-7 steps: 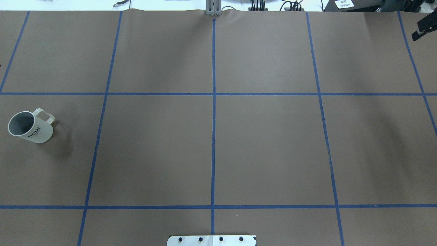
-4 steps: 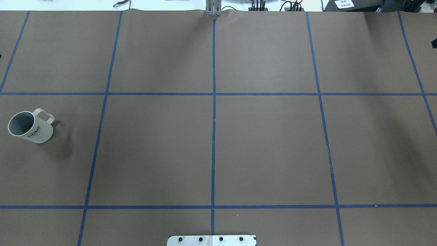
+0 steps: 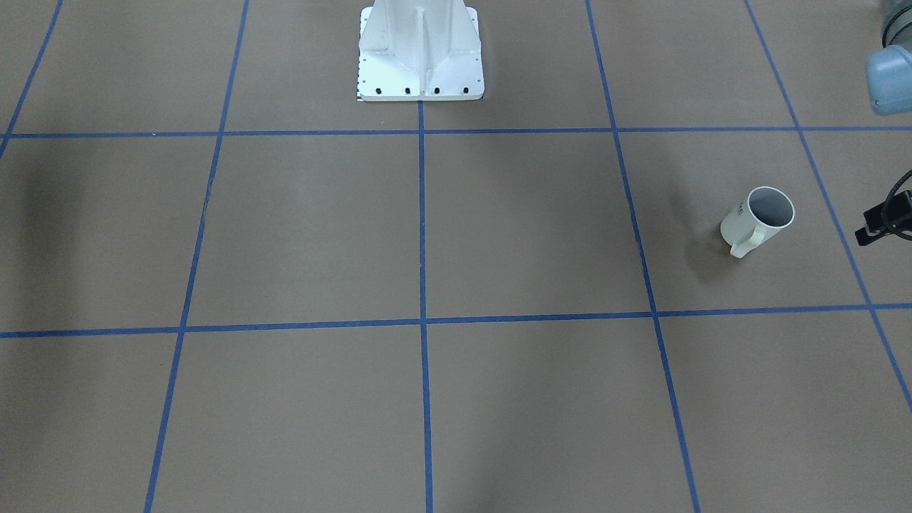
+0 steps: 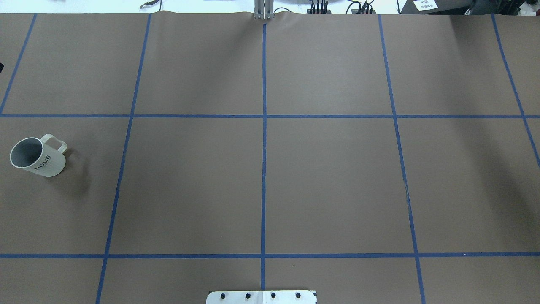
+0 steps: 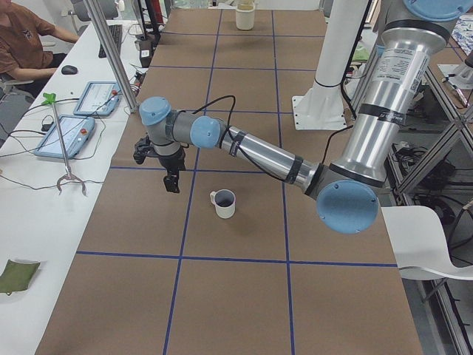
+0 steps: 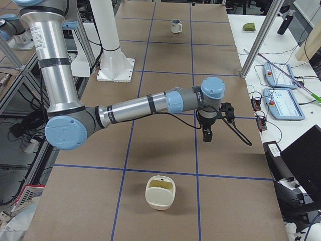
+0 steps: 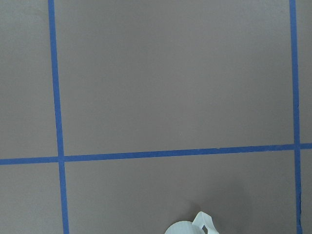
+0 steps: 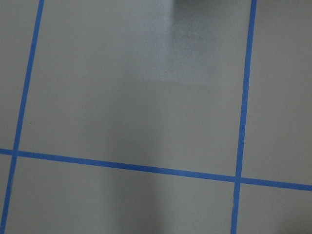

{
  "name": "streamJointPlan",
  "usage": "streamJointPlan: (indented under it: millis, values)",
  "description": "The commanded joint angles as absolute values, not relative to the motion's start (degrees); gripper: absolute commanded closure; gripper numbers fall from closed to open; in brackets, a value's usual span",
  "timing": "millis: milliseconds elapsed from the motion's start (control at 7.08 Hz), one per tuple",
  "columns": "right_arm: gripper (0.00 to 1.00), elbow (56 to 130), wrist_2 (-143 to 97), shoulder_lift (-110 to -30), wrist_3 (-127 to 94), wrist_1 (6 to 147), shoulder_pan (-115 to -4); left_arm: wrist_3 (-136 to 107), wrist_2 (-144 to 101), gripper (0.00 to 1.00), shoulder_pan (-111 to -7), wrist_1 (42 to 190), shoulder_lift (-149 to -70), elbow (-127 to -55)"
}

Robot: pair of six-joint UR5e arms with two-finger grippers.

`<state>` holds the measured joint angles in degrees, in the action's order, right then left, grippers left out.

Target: Left arm hands cup to right arm to dump lemon

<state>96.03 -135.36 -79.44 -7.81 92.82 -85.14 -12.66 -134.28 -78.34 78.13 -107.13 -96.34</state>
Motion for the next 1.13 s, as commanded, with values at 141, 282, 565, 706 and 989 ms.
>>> streamJointPlan:
  millis: [141,282,565,706,989]
  values:
    - [0.0,97.11,-135.35,-82.51,-8.26,91.59,-85.08,-12.74,-134.21,0.0,-78.57,78.05,-106.26,-98.35]
    - [0.0,97.82,-135.44,-82.79,-8.7,91.15,-85.08,-13.35,-134.12,0.0,-78.49,78.13,-106.35,-98.26]
    - [0.0,97.74,-135.88,-82.79,-8.79,91.23,-85.08,-13.45,-134.21,0.0,-78.49,78.22,-106.35,-98.43]
    - [0.0,97.82,-135.79,-82.53,-8.88,91.14,-85.08,-13.53,-134.12,0.0,-78.49,78.48,-106.7,-98.7]
    - [0.0,99.74,-137.1,-81.74,-9.05,91.4,-85.08,-13.45,-133.68,0.0,-78.4,78.57,-106.96,-99.66]
